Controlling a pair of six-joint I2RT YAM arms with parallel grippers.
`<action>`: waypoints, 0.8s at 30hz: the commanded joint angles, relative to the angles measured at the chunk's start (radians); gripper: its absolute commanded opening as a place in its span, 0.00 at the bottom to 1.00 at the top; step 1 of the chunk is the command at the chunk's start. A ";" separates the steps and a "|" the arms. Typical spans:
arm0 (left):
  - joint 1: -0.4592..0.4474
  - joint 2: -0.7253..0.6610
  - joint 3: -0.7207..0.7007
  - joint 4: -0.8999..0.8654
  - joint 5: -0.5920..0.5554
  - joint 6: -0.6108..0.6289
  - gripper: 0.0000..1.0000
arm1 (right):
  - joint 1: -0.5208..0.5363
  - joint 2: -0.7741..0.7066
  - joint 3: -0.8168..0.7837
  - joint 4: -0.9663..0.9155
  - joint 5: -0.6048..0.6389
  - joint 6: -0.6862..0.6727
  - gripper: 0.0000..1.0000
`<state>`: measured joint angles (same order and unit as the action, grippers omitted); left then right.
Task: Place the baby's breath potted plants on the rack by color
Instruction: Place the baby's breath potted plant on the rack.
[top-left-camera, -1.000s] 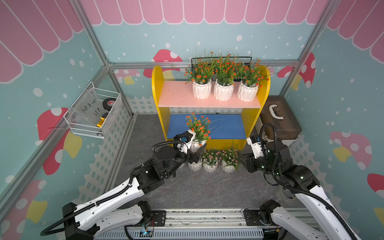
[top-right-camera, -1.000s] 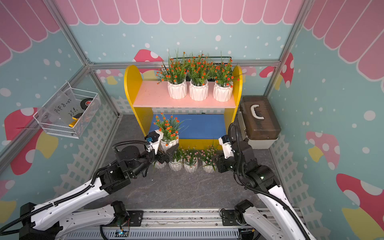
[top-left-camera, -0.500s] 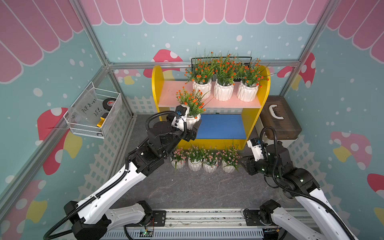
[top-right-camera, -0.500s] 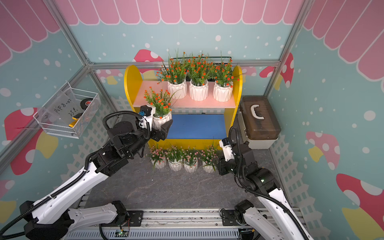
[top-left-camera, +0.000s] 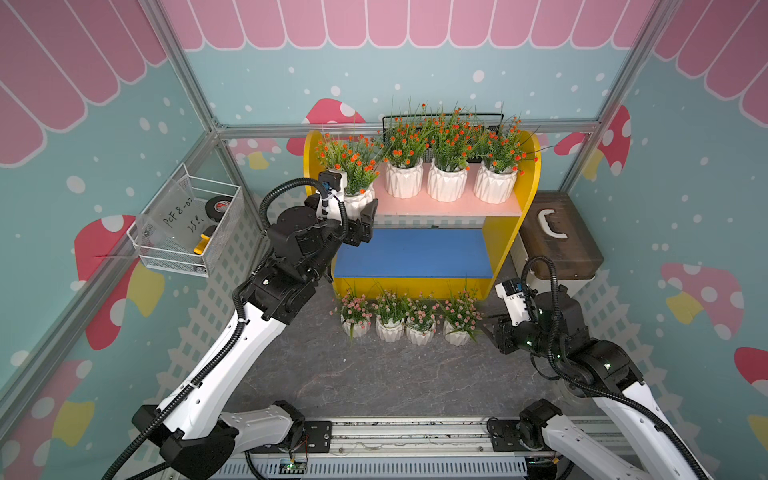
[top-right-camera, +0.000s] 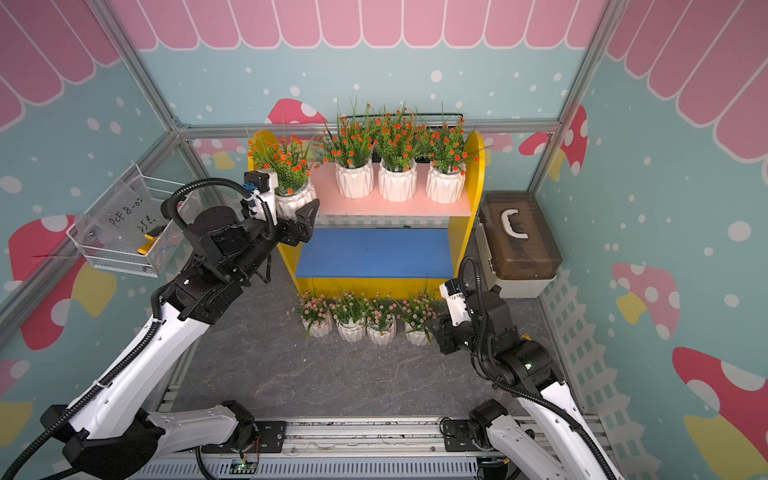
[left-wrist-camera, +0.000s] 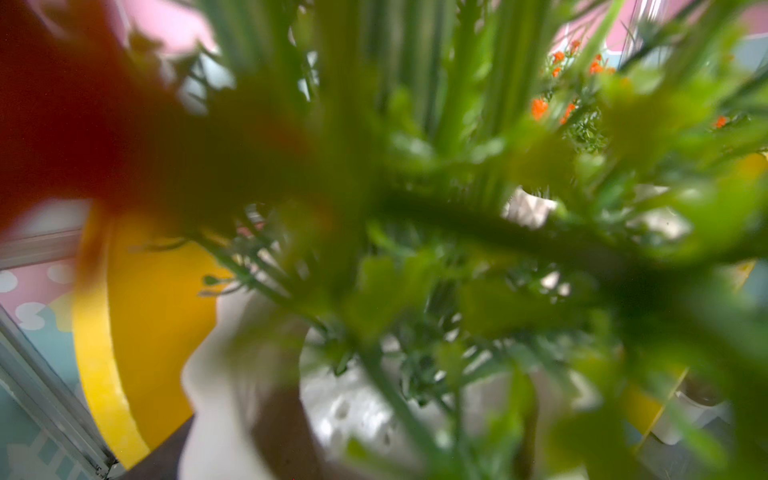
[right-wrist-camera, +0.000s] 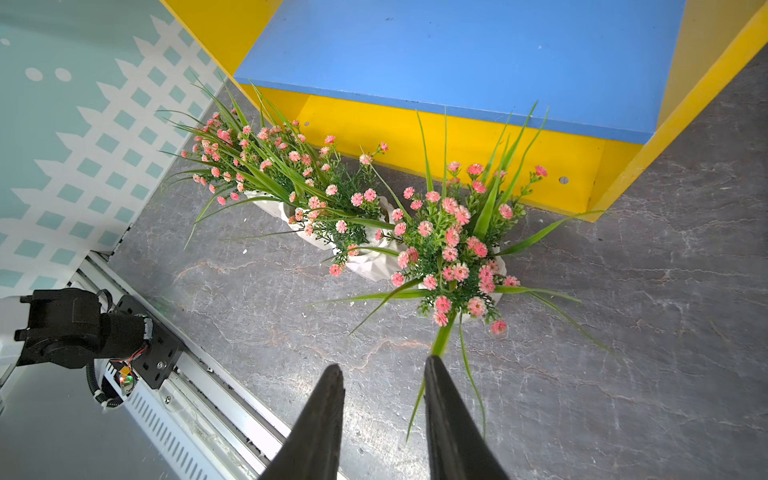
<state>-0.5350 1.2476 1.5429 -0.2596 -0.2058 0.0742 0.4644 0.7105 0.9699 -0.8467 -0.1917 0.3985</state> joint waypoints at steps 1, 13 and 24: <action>0.021 0.021 0.086 0.055 0.030 -0.014 0.74 | -0.004 -0.013 -0.007 -0.012 -0.003 -0.022 0.32; 0.076 0.180 0.242 0.052 0.050 -0.039 0.73 | -0.005 -0.042 -0.004 -0.036 0.006 -0.025 0.32; 0.100 0.270 0.292 0.066 0.042 -0.034 0.73 | -0.004 -0.049 -0.004 -0.041 0.006 -0.030 0.33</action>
<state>-0.4480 1.5223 1.7855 -0.2790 -0.1757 0.0486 0.4644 0.6708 0.9699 -0.8730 -0.1909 0.3920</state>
